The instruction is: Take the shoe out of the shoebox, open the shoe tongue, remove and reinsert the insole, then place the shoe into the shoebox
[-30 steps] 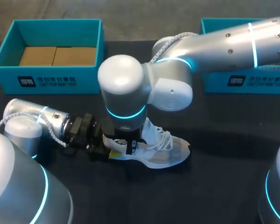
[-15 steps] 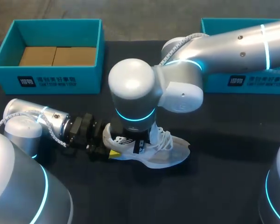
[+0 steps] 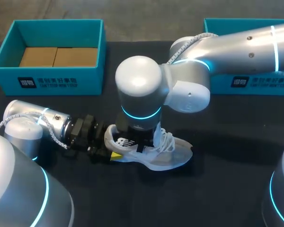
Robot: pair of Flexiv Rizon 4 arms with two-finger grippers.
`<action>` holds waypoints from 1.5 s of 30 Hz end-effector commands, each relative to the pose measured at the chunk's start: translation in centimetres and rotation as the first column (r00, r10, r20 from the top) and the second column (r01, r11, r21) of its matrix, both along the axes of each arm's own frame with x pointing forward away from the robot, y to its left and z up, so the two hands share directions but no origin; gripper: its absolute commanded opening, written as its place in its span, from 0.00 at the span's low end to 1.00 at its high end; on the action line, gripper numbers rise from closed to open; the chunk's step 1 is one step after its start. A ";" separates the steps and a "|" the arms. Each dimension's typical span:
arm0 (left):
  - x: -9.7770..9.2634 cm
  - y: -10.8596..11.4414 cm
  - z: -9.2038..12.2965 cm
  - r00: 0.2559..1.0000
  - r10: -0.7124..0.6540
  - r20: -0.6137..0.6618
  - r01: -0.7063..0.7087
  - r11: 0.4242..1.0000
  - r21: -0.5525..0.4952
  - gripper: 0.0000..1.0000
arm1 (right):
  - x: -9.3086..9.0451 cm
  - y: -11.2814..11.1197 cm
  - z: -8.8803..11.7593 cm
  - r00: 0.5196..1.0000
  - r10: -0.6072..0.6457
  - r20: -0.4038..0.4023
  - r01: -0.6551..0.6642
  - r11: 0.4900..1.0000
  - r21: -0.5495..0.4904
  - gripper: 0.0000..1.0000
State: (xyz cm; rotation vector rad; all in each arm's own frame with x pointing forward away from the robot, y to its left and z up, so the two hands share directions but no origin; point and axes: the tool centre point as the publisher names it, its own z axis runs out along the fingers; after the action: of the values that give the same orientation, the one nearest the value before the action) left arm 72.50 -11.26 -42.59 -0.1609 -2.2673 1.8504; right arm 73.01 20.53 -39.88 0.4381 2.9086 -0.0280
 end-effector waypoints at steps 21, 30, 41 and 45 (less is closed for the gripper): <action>0.0 0.0 -0.1 1.000 0.002 0.000 -0.002 1.000 0.001 0.00 | -0.3 0.2 -3.4 0.975 -0.033 -0.222 0.034 0.999 0.000 0.41; 0.0 0.0 -0.1 1.000 0.002 0.000 -0.002 1.000 0.001 0.00 | -2.1 1.4 -4.3 0.950 -0.059 -0.307 0.060 0.998 -0.006 0.32; 0.0 0.0 -0.1 1.000 0.002 0.000 -0.002 1.000 0.001 0.00 | -3.5 1.8 -5.0 0.931 -0.060 -0.360 0.072 0.997 0.021 0.00; 0.0 0.0 -0.1 1.000 0.002 0.000 -0.002 1.000 0.001 0.00 | -4.0 1.9 -4.6 0.929 -0.060 -0.366 0.074 0.997 0.025 0.00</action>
State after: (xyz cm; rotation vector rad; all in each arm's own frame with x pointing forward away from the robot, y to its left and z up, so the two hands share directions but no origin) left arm 72.26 -11.05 -42.67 -0.1639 -2.2652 1.8492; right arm 70.44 21.61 -41.32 0.5993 3.2603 -0.0714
